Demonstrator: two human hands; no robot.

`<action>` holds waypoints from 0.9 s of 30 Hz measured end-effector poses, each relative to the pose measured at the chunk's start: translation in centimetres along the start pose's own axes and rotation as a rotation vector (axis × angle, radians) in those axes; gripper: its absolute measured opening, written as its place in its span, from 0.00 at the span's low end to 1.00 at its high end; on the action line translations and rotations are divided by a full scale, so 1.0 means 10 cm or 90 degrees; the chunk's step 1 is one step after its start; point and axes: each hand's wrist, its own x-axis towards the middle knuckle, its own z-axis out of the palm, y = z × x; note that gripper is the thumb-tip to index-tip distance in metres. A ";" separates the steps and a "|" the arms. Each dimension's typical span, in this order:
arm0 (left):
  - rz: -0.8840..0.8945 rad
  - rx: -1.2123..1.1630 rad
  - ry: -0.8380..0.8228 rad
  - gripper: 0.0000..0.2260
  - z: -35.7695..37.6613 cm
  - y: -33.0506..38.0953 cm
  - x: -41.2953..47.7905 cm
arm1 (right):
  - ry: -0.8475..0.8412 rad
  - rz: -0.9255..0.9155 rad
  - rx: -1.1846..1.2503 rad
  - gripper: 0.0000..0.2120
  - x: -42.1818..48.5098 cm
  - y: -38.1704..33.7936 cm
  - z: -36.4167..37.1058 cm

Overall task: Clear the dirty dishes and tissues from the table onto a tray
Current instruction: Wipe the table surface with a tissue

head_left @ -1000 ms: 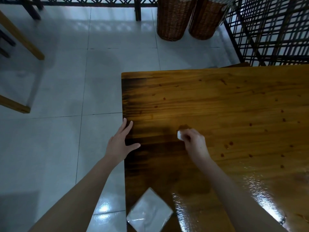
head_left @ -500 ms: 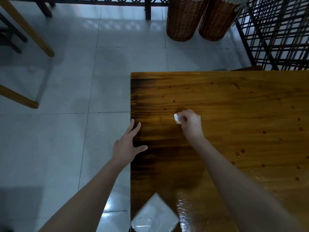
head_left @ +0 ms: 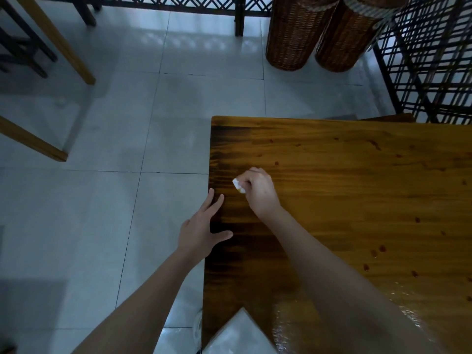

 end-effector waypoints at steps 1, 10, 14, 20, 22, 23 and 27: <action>0.005 -0.001 0.002 0.40 0.00 -0.01 0.00 | -0.004 0.002 -0.017 0.09 0.08 -0.04 0.04; -0.002 0.003 -0.007 0.41 0.00 -0.01 0.01 | 0.002 -0.012 -0.013 0.11 -0.12 0.15 -0.08; 0.009 -0.018 -0.005 0.40 -0.01 -0.03 0.00 | 0.051 0.002 0.018 0.10 -0.47 0.32 -0.16; 0.008 -0.018 -0.006 0.41 0.01 -0.04 0.02 | 0.079 0.028 0.027 0.09 -0.42 0.26 -0.08; 0.002 -0.011 -0.009 0.41 0.02 -0.05 0.02 | 0.081 -0.001 0.022 0.09 -0.32 0.20 -0.03; 0.002 -0.009 -0.008 0.41 0.03 -0.06 0.03 | 0.078 -0.018 0.014 0.08 -0.27 0.16 0.00; 0.010 -0.004 -0.001 0.41 0.03 -0.08 0.04 | 0.070 -0.102 -0.039 0.06 -0.17 0.01 0.10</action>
